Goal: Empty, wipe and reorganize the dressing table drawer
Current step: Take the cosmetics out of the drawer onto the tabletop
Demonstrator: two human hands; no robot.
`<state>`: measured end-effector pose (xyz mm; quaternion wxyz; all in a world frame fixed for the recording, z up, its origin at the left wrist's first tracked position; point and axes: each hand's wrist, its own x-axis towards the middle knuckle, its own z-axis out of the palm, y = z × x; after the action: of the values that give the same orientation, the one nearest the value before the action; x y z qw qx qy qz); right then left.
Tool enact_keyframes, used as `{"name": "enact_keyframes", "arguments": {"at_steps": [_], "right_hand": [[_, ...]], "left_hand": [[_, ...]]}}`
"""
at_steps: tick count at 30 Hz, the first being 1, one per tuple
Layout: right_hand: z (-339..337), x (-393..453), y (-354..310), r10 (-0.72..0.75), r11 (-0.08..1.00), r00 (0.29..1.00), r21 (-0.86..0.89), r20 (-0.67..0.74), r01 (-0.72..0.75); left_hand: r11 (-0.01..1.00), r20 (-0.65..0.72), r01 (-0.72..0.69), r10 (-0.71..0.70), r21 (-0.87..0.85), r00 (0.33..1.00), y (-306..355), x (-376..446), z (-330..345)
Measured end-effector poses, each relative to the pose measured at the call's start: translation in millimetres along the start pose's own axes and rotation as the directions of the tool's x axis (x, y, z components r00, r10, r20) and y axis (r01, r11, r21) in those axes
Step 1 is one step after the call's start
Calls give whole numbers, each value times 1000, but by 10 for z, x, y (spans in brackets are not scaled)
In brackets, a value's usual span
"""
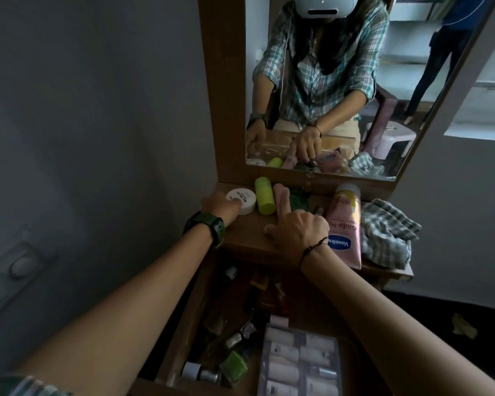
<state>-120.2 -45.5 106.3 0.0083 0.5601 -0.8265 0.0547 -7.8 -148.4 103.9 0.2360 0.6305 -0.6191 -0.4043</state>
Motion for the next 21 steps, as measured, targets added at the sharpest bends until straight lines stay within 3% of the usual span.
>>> {"name": "enact_keyframes", "arguments": {"at_steps": [2,5,8,9,11,14,17,21], "right_hand": [[-78,-88,27,-4,1000,1000,30,6,4],[-241,-470,110,-129,991,980,16,-150,133],[-177,-1013,214,-79,935,963,315,-257,161],[-89,-1158,234,-73,915,976,375,-203,147],[166,-1324,295,-105,926,993,369,44,81],[463,-1343,478,-80,987,919,161,386,19],[630,-1285,616,-69,996,883,79,464,36],[660,-1117,509,-101,929,903,364,418,-64]], "left_hand": [[997,21,13,-12,-75,1000,-18,-128,-58],[978,-58,-37,25,-207,998,-96,-434,-101],[960,-197,-192,151,-206,969,-333,-910,-37],[963,-194,-218,187,-157,963,-426,-1057,3],[977,-80,-209,207,-30,975,-635,-1214,99],[947,223,-146,82,287,971,-890,-1255,191],[794,378,-221,-12,566,926,-1048,-1321,244],[578,440,-347,-24,739,897,-1098,-1370,310]]}}
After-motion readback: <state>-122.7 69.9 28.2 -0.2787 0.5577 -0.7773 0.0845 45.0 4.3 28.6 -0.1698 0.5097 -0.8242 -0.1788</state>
